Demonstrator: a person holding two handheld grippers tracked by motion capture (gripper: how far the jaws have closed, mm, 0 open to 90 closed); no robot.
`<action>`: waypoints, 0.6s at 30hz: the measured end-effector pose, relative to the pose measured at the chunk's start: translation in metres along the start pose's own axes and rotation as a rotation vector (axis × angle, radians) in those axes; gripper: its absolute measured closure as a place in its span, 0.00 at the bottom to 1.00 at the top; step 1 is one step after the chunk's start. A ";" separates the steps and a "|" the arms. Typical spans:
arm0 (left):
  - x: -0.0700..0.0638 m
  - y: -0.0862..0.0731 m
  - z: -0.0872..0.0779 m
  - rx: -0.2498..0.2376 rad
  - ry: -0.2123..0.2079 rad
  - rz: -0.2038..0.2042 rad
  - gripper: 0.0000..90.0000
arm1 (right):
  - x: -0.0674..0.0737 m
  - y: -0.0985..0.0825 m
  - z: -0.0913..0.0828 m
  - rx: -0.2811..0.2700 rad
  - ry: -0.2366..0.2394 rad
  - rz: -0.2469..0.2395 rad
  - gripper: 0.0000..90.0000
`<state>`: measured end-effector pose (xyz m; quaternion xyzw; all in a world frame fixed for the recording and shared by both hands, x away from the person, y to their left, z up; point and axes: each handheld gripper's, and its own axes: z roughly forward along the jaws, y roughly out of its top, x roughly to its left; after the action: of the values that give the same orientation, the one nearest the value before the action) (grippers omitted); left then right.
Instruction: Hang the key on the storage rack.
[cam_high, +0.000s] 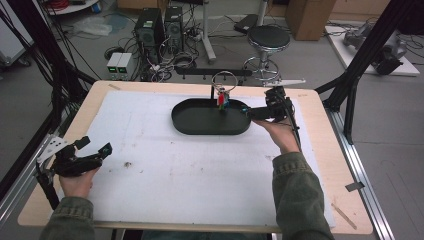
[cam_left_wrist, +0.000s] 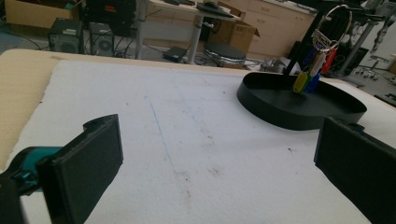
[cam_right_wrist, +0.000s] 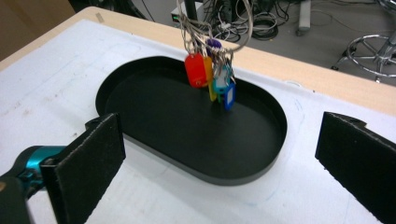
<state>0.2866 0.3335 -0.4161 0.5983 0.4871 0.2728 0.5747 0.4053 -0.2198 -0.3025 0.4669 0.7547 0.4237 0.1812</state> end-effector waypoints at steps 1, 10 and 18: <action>0.000 0.000 0.000 -0.001 0.001 0.001 0.02 | -0.001 -0.006 -0.001 -0.006 0.001 0.003 0.01; 0.000 0.000 0.000 -0.001 0.001 0.002 0.02 | -0.006 -0.029 0.001 0.000 -0.013 0.002 0.01; 0.000 0.000 0.000 -0.002 0.003 0.001 0.02 | -0.007 -0.042 -0.001 0.002 -0.017 0.000 0.01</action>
<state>0.2865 0.3332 -0.4161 0.5975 0.4876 0.2743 0.5745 0.3849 -0.2352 -0.3368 0.4706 0.7538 0.4187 0.1872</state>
